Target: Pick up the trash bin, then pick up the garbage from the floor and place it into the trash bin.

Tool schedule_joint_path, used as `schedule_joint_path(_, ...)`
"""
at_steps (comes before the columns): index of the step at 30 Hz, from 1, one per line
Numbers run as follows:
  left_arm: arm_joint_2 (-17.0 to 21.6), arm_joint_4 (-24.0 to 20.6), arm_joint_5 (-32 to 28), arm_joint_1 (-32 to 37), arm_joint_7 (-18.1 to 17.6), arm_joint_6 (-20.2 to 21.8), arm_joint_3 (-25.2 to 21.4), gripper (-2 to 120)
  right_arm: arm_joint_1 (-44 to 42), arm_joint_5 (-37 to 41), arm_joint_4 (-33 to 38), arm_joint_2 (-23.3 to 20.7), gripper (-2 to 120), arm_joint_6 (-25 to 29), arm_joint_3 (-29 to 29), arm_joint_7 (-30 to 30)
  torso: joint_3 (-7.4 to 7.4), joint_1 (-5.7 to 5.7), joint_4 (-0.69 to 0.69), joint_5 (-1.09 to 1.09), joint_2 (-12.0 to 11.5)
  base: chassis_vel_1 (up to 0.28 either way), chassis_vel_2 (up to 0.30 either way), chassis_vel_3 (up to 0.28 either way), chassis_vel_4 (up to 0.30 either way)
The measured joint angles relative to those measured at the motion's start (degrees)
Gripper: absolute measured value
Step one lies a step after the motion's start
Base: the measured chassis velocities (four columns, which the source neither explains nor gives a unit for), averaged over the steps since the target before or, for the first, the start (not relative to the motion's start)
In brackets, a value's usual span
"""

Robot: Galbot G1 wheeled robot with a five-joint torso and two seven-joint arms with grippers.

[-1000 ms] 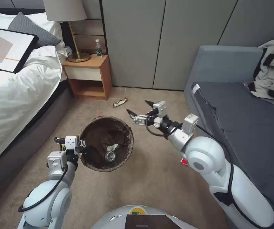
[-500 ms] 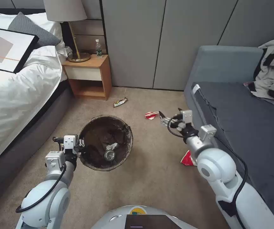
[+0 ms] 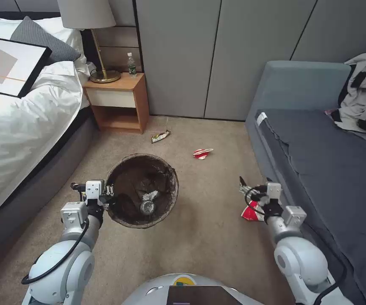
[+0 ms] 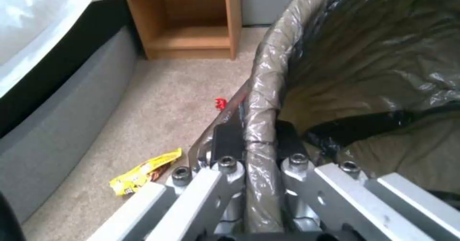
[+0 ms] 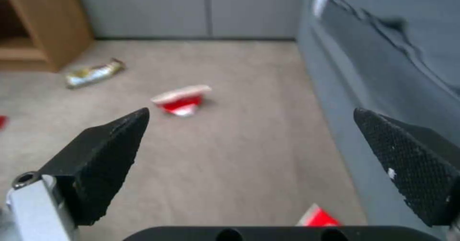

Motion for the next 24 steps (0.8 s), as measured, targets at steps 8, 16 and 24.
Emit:
schedule_joint_path(8, -0.03, 0.33, 0.27, 0.02, 0.05, -0.01, 0.22, 2, -2.01, 0.09, -4.41, 1.55, 100, 2.75, 3.07, -0.45, 0.0, 0.0, 0.0, 0.0, 0.0, 0.0, 0.0, 0.0, 0.0)
schedule_joint_path(16, -0.08, 0.92, 0.52, -0.14, 0.06, -0.04, 0.53, 2, -3.7, 0.3, -7.79, 2.68, 100, 4.1, 2.06, -1.0, 0.0, 0.0, 0.0, 0.0, 0.0, 0.0, 0.0, 0.0, 0.0)
schedule_joint_path(24, 0.01, 1.49, 0.59, -0.56, 0.09, -0.05, 0.71, 2, -3.38, -1.82, -10.43, 3.58, 100, 4.52, -1.39, -1.12, 0.0, 0.0, 0.0, -0.01, 0.0, 0.0, 0.0, 0.0, 0.0)
